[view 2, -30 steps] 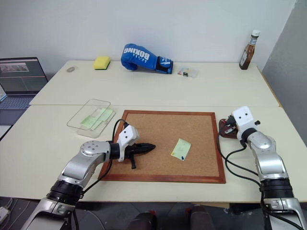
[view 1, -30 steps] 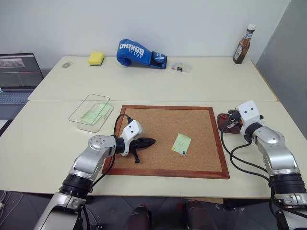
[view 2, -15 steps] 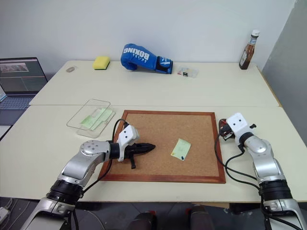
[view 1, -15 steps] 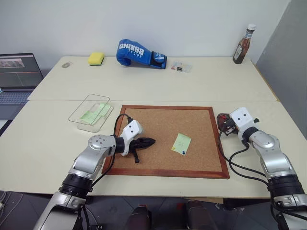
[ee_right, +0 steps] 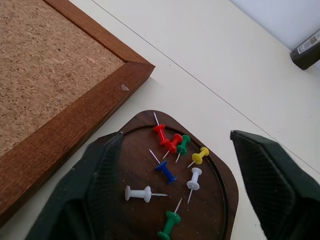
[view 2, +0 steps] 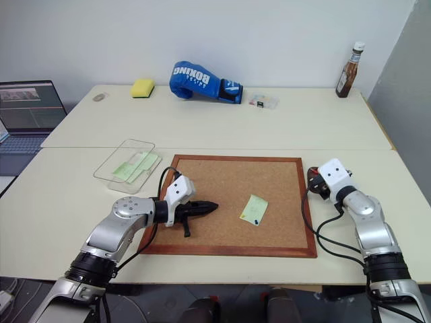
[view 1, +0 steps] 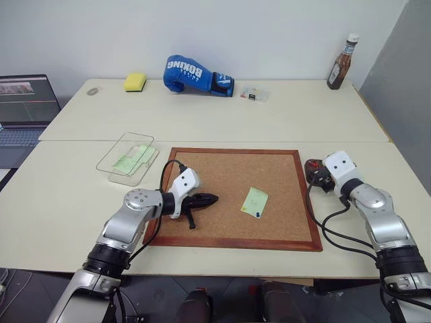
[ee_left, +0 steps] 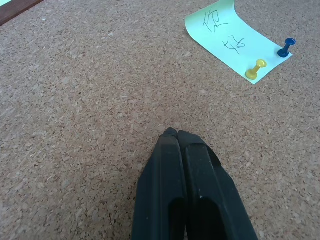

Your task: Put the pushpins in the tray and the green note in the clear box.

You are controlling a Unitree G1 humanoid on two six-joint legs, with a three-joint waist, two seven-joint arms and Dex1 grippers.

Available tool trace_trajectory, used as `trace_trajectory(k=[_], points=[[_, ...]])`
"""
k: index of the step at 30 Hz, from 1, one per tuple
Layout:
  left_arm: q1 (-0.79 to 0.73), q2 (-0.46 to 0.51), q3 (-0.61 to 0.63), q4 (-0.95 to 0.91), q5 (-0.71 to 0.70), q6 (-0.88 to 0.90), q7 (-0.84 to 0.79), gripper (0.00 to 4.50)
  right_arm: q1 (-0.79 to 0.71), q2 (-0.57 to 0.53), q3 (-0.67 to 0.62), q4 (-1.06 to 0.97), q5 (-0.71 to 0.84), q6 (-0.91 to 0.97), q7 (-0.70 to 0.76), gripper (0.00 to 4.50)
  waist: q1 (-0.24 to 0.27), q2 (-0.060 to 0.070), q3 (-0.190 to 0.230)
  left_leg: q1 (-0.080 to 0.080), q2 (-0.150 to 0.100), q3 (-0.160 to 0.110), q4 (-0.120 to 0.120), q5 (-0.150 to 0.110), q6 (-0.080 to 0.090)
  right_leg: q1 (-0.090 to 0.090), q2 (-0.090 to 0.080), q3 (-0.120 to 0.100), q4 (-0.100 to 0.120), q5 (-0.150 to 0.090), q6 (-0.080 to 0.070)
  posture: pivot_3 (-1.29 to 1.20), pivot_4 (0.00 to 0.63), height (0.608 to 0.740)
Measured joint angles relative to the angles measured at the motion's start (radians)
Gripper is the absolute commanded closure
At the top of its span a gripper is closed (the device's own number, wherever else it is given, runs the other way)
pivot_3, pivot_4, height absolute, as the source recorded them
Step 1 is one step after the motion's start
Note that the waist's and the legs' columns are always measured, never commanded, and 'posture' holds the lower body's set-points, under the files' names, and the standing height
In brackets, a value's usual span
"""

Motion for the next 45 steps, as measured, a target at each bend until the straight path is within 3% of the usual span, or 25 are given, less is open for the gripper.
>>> trace_trajectory(k=[3, 7, 14, 24, 31, 35, 45], points=[[0.002, 0.0, 0.001, -0.002, 0.0, 0.0, 0.0, 4.5, 0.028, 0.0, -0.023, -0.036, 0.046, 0.01, 0.05, 0.53, 0.0, 0.0, 0.0, 0.0, 0.0, 0.0, 0.0, 0.0, 0.0, 0.0, 0.0, 0.0, 0.0, 0.0, 0.0, 0.0, 0.15, 0.74], [0.002, 0.002, 0.002, -0.001, 0.0, 0.0, -0.001, 4.5, 0.092, 0.003, -0.067, -0.22, 0.259, 0.106, 0.217, 0.53, -0.002, 0.0, 0.0, 0.0, 0.0, -0.001, 0.0, 0.0, 0.0, 0.0, 0.0, 0.0, 0.0, 0.0, 0.0, 0.0, 0.15, 0.74], [-0.004, 0.004, 0.0, 0.006, 0.0, 0.001, -0.002, 4.5, 0.194, -0.03, -0.032, -0.51, 0.476, 0.303, 0.371, 0.53, -0.003, 0.0, 0.0, 0.0, 0.0, -0.002, 0.0, 0.0, 0.0, 0.001, 0.0, -0.001, 0.0, 0.0, 0.0, 0.0, 0.15, 0.74], [-0.017, 0.004, -0.006, 0.02, 0.0, 0.001, -0.005, 4.5, 0.232, 0.04, 0.216, -0.496, 0.342, 0.178, 0.392, 0.53, -0.002, -0.001, -0.001, 0.0, 0.0, -0.002, 0.0, 0.0, 0.0, 0.001, 0.0, -0.002, -0.001, 0.0, 0.0, 0.0, 0.15, 0.74], [-0.017, 0.006, -0.008, 0.018, 0.0, 0.001, -0.004, 4.5, 0.232, 0.057, 0.243, -0.43, 0.311, 0.112, 0.41, 0.53, -0.002, -0.002, -0.001, 0.0, 0.0, -0.002, 0.0, 0.0, 0.0, 0.001, 0.0, -0.002, -0.001, 0.0, 0.0, 0.0, 0.15, 0.74], [-0.012, 0.007, -0.007, 0.012, 0.0, 0.001, -0.002, 4.5, 0.229, 0.076, 0.255, -0.401, 0.306, 0.109, 0.417, 1.15, -0.002, -0.002, -0.001, 0.0, 0.0, -0.002, 0.0, 0.0, 0.0, 0.001, 0.0, -0.002, -0.001, 0.0, 0.0, 0.0, 0.15, 0.74], [-0.011, 0.008, -0.007, 0.008, 0.0, 0.001, -0.001, 4.5, 0.215, 0.09, 0.249, -0.369, 0.306, 0.107, 0.423, 3.19, -0.002, -0.002, -0.001, 0.0, 0.0, -0.002, 0.0, 0.0, 0.0, 0.001, 0.0, -0.002, -0.001, 0.0, 0.0, 0.0, 0.15, 0.74]])
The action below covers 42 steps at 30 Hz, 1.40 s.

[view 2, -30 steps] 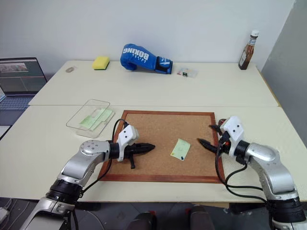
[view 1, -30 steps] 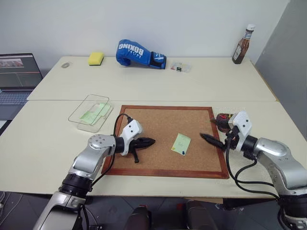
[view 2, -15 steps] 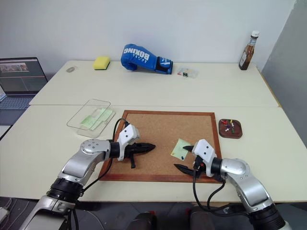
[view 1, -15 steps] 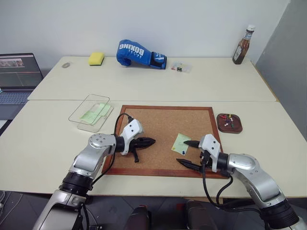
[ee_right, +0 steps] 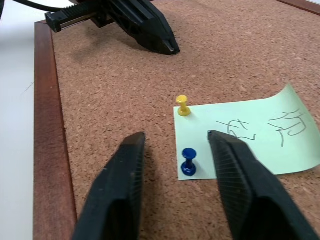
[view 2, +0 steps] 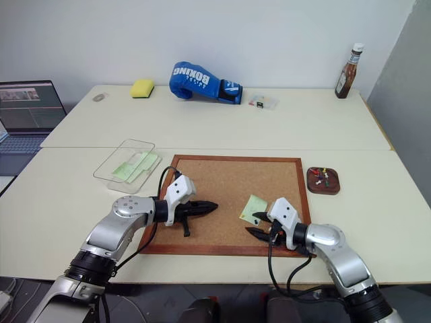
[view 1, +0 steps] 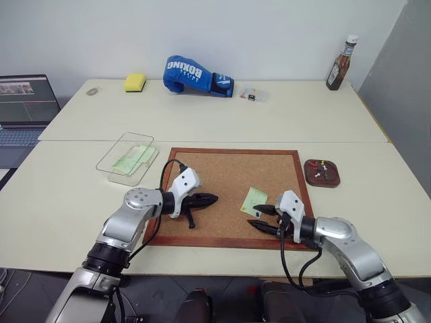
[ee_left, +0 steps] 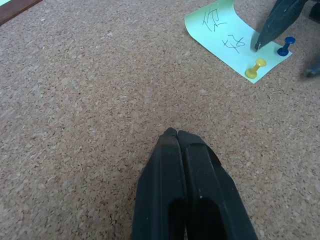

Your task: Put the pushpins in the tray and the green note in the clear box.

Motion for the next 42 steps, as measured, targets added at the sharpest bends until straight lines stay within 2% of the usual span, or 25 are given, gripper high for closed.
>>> trace_trajectory(k=[7, 15, 25, 29, 37, 41, 42], points=[[0.0, 0.0, 0.0, 0.0, 0.0, 0.0, 0.0, 4.5, -0.002, 0.014, -0.011, 0.011, 0.0, -0.001, -0.008, 4.45, 0.0, 0.0, 0.0, 0.0, 0.0, 0.0, 0.0, 0.0, 0.0, 0.0, 0.0, 0.0, 0.0, 0.0, 0.0, 0.0, 0.15, 0.74], [0.0, 0.0, 0.0, -0.002, 0.0, 0.0, 0.001, 4.5, -0.005, 0.022, -0.018, 0.01, 0.005, 0.017, -0.011, 4.45, -0.001, 0.0, 0.0, 0.0, 0.0, 0.0, 0.0, 0.0, 0.0, 0.0, 0.0, 0.0, 0.0, 0.0, 0.0, 0.0, 0.15, 0.74], [0.001, 0.003, 0.001, -0.003, 0.0, 0.0, 0.001, 4.5, -0.023, 0.029, -0.043, -0.064, 0.054, 0.187, -0.043, 4.45, -0.001, 0.0, 0.0, -0.001, 0.0, 0.0, 0.0, 0.0, 0.0, -0.002, 0.0, 0.0, 0.0, 0.0, 0.0, 0.0, 0.15, 0.74], [0.0, 0.003, 0.001, -0.001, 0.0, 0.0, 0.001, 4.5, -0.073, 0.038, -0.095, -0.148, 0.1, 0.191, -0.051, 4.45, -0.002, -0.001, 0.0, -0.001, 0.0, -0.001, 0.0, 0.0, 0.0, -0.001, 0.0, -0.001, 0.0, 0.0, 0.0, 0.0, 0.15, 0.74], [0.003, 0.003, 0.001, -0.003, 0.0, 0.0, 0.001, 4.5, -0.066, 0.019, -0.171, -0.189, 0.143, 0.247, -0.086, 4.45, -0.001, -0.002, -0.001, -0.001, 0.0, 0.0, 0.0, 0.0, 0.0, -0.001, 0.0, 0.0, 0.0, 0.0, 0.0, 0.0, 0.15, 0.74], [0.003, 0.003, 0.001, -0.003, 0.0, 0.0, 0.002, 4.5, -0.069, -0.009, -0.215, -0.187, 0.113, 0.238, -0.132, 4.45, -0.001, -0.002, -0.001, -0.001, 0.0, 0.0, 0.0, 0.0, 0.0, -0.001, 0.0, 0.0, 0.0, 0.0, 0.0, 0.0, 0.15, 0.74], [0.003, 0.003, 0.001, -0.003, 0.0, 0.0, 0.002, 4.5, -0.078, -0.029, -0.221, -0.162, 0.065, 0.2, -0.157, 4.45, -0.001, -0.002, -0.001, -0.001, 0.0, 0.001, 0.0, 0.0, 0.0, -0.001, 0.0, 0.0, 0.0, 0.0, 0.0, 0.0, 0.15, 0.74]])
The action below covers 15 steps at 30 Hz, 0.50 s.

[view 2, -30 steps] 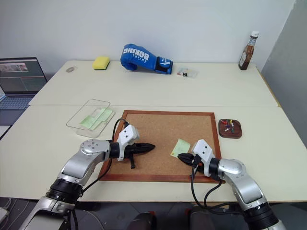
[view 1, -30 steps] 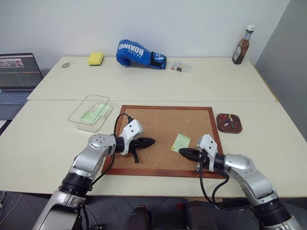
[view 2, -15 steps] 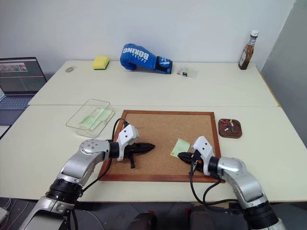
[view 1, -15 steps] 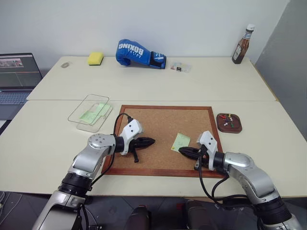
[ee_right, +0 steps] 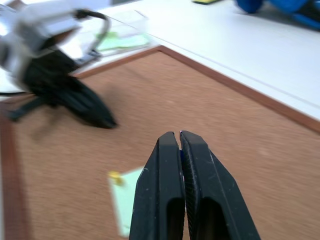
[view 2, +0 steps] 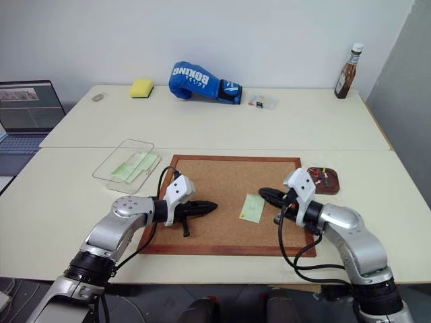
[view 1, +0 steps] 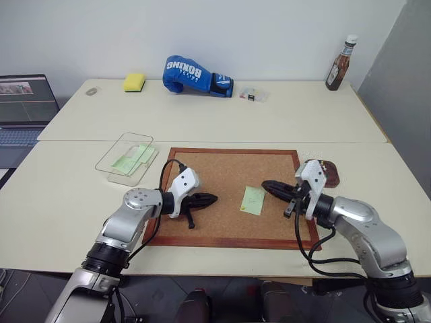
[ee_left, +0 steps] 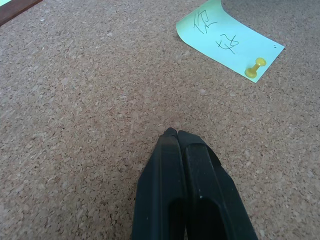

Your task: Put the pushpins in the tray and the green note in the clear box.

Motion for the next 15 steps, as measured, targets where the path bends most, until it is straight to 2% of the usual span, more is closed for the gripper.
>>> trace_trajectory(k=[7, 14, 15], points=[[-0.003, -0.002, -0.001, 0.005, 0.0, -0.004, -0.002, 4.5, -0.05, -0.125, -0.007, 0.254, -0.296, -0.24, -0.167, 4.45, 0.001, 0.0, 0.0, 0.0, 0.0, 0.001, 0.0, 0.0, 0.0, 0.0, 0.0, 0.0, 0.0, 0.0, 0.0, 0.0, 0.15, 0.74], [-0.008, -0.005, -0.006, 0.02, 0.0, -0.019, -0.002, 4.5, -0.098, -0.127, -0.003, 0.432, -0.394, -0.356, -0.233, 4.45, 0.001, 0.0, 0.0, 0.0, 0.0, 0.001, 0.001, 0.0, 0.0, 0.001, 0.0, 0.001, 0.0, 0.0, 0.0, 0.0, 0.15, 0.74], [-0.009, -0.005, -0.006, 0.02, 0.0, -0.02, -0.002, 4.5, -0.104, -0.126, -0.003, 0.462, -0.405, -0.368, -0.237, 4.24, 0.001, 0.0, 0.0, 0.0, 0.0, 0.001, 0.0, 0.0, 0.0, 0.001, 0.0, 0.001, 0.0, 0.0, 0.0, 0.0, 0.15, 0.74]])
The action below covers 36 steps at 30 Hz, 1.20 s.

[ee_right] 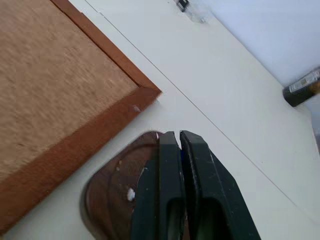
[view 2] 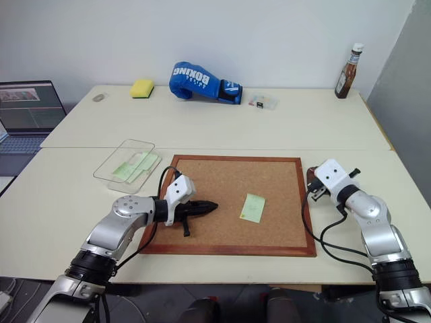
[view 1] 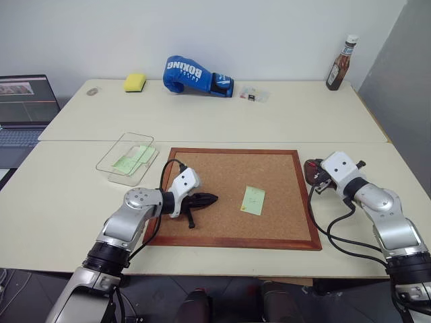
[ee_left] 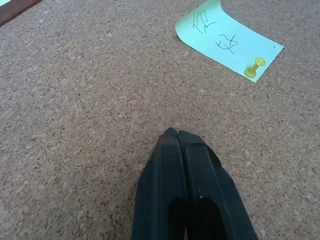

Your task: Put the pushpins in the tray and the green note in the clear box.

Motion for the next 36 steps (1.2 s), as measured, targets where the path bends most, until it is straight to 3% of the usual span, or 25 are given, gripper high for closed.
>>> trace_trajectory(k=[22, 36], points=[[0.005, 0.0, 0.0, -0.005, 0.0, -0.001, 0.003, 4.5, -0.047, 0.019, 0.0, 0.14, -0.049, -0.07, -0.038, 0.14, 0.0, 0.0, 0.0, 0.0, 0.0, 0.0, 0.0, 0.0, 0.0, 0.0, 0.0, 0.0, 0.0, 0.0, 0.0, 0.0, 0.15, 0.74], [0.005, 0.0, 0.0, -0.006, 0.0, -0.001, 0.003, 4.5, -0.047, 0.032, -0.019, 0.138, -0.036, -0.064, -0.042, 0.03, 0.0, 0.001, 0.0, 0.0, 0.0, 0.0, 0.0, 0.0, 0.0, 0.0, 0.0, 0.0, 0.0, 0.0, 0.0, 0.0, 0.15, 0.74]])
